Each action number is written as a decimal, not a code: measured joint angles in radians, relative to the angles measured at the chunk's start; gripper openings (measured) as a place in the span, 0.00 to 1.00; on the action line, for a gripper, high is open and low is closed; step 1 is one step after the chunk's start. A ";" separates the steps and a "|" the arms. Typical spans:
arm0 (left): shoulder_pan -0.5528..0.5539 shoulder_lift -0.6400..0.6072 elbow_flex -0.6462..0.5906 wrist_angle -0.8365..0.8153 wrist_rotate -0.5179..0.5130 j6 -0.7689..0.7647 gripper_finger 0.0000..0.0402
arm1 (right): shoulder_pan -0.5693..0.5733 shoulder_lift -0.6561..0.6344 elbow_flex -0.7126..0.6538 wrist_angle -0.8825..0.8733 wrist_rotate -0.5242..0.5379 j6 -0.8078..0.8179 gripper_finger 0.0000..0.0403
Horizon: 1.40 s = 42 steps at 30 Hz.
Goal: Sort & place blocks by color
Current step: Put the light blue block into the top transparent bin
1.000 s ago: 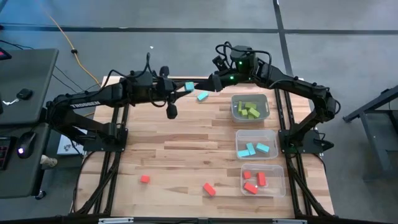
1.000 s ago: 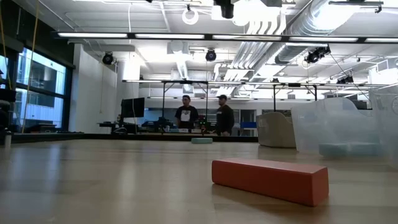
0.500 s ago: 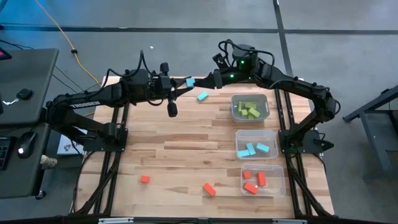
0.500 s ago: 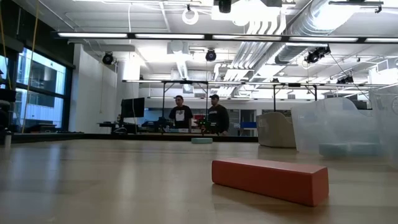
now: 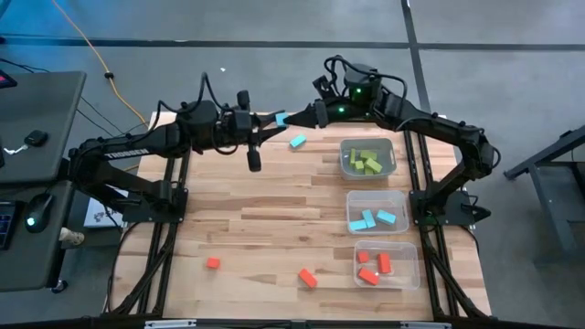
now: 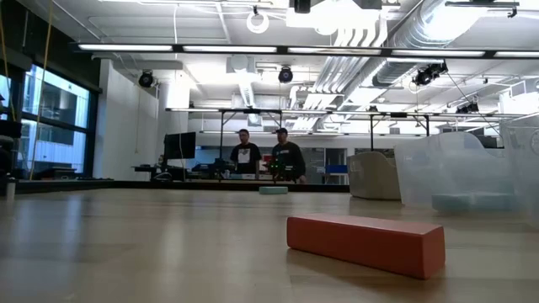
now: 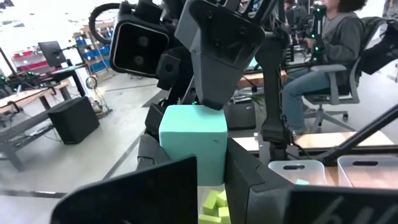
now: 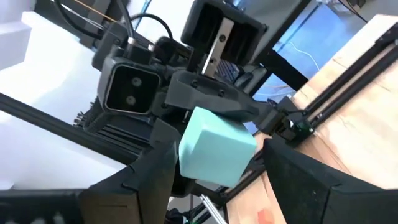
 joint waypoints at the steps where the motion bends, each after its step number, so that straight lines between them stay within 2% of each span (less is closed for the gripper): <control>1: 0.000 0.000 0.000 0.005 0.000 0.002 0.00 | 0.000 0.000 0.000 0.009 0.000 0.005 0.58; 16: 0.000 0.049 0.001 0.028 0.003 0.026 0.00 | 0.009 0.013 0.000 0.019 0.026 0.050 0.57; 30: -0.001 0.049 0.001 0.020 -0.018 0.033 0.00 | 0.008 0.015 0.000 -0.017 0.007 0.025 0.36; 36: -0.001 0.048 0.000 0.019 -0.020 0.034 0.01 | 0.008 0.014 0.000 -0.018 0.004 0.024 0.33; 42: -0.001 0.048 0.000 0.019 -0.026 0.102 0.09 | 0.008 0.014 0.000 -0.019 0.000 0.014 0.33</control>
